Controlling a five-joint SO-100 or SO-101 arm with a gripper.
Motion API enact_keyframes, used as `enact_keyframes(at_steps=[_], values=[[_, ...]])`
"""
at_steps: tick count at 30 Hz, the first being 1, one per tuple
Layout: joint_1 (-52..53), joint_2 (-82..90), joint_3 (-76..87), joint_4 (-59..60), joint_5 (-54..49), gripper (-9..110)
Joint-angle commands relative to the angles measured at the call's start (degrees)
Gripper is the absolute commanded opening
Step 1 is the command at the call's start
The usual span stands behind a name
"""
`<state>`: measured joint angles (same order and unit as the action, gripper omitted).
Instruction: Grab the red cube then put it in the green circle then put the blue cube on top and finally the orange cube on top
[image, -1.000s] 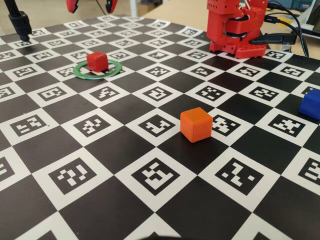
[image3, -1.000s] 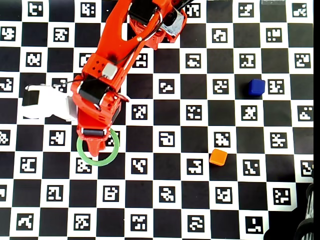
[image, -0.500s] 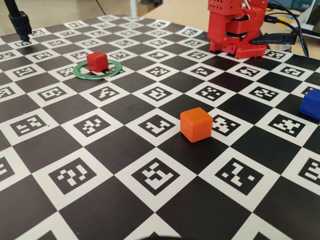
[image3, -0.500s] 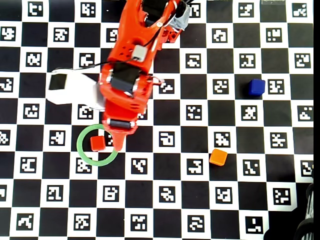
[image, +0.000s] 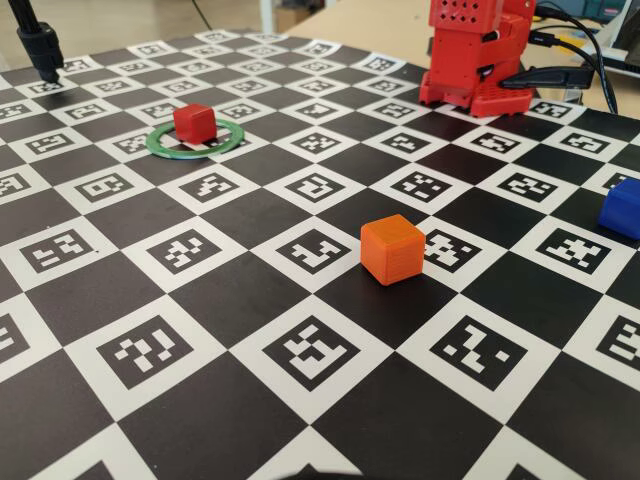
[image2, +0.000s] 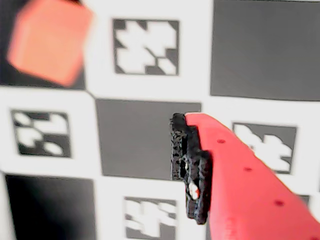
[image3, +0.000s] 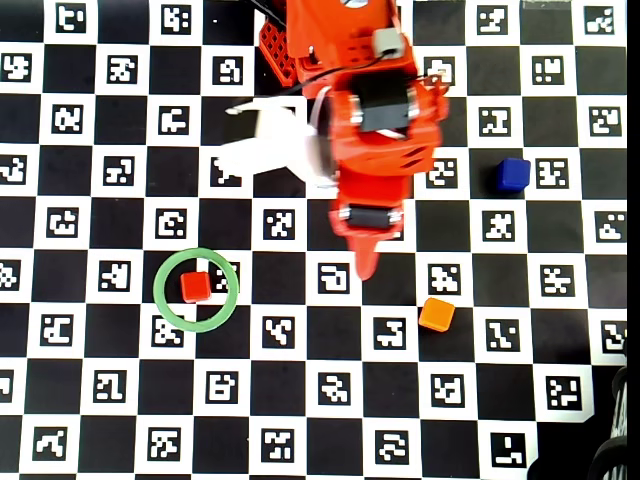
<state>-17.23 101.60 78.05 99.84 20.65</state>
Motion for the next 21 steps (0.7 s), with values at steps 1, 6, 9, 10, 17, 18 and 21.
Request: enact_keyframes(at_steps=[1, 6, 9, 10, 17, 18, 21], values=[[-8.17, 3.6, 1.76, 2.64, 5.89, 29], [-18.28, 2.9, 3.6, -2.46, 17.31, 29], [-23.2, 0.88, 4.04, -5.54, 23.12, 29], [-24.7, 0.18, 4.22, -6.42, 25.4, 29], [-35.42, -3.34, 4.75, -14.15, 37.44, 30], [-36.47, -3.43, 4.22, -15.56, 38.67, 30], [-38.23, -8.17, -3.43, -12.04, 45.0, 31]])
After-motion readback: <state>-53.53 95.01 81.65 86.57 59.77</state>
